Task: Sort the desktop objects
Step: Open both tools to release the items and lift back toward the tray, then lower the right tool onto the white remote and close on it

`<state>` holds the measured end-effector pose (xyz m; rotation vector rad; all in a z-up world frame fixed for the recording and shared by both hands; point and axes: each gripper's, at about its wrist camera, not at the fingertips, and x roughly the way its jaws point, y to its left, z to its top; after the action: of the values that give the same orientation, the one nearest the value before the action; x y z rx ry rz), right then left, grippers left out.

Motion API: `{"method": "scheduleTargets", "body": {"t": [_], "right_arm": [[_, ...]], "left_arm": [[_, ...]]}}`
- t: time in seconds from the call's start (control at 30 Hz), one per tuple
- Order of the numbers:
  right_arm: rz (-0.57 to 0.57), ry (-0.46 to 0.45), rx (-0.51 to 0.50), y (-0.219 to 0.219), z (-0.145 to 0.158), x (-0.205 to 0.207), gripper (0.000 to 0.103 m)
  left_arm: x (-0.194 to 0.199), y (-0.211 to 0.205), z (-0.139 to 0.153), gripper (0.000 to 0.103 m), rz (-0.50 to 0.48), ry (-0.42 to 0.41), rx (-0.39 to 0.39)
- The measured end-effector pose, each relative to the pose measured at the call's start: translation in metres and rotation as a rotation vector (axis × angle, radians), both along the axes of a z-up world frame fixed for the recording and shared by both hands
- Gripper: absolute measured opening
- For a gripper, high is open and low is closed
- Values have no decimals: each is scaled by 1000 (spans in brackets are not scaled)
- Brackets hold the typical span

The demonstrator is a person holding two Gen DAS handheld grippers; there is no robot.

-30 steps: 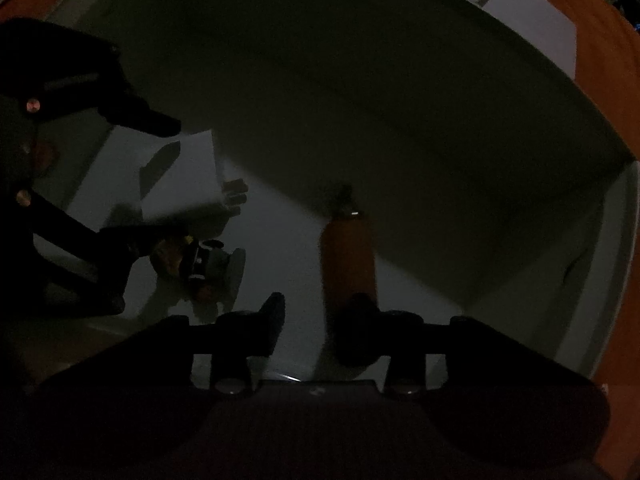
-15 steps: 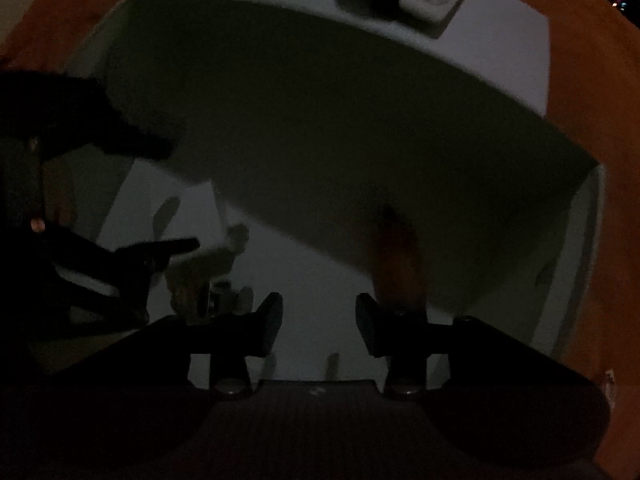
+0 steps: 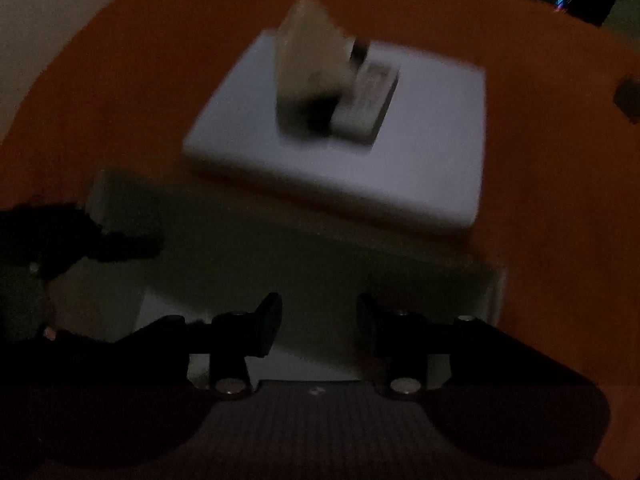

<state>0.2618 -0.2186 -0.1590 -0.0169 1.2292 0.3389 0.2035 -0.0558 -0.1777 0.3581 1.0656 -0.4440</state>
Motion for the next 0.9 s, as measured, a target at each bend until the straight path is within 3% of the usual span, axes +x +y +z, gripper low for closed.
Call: {"method": "scheduleTargets", "body": {"t": [0.13, 0.3, 0.6, 0.73, 0.9], "right_arm": [[-75, -51, 42, -10, 19, 34, 46], [-124, -88, 64, -12, 16, 79, 51], [-181, -33, 20, -8, -55, 149, 53], [-188, 4, 73, -9, -81, 168, 53], [-227, 13, 158, 0, -94, 182, 58]], "left_arm": [[31, 8, 23, 61, 63, -58, -28], [81, 20, 25, 61, 165, -44, -55], [153, 15, -21, 61, 281, 34, -38], [175, 17, -45, 60, 341, 76, -20], [187, 29, -50, 59, 412, 78, -58]]}}
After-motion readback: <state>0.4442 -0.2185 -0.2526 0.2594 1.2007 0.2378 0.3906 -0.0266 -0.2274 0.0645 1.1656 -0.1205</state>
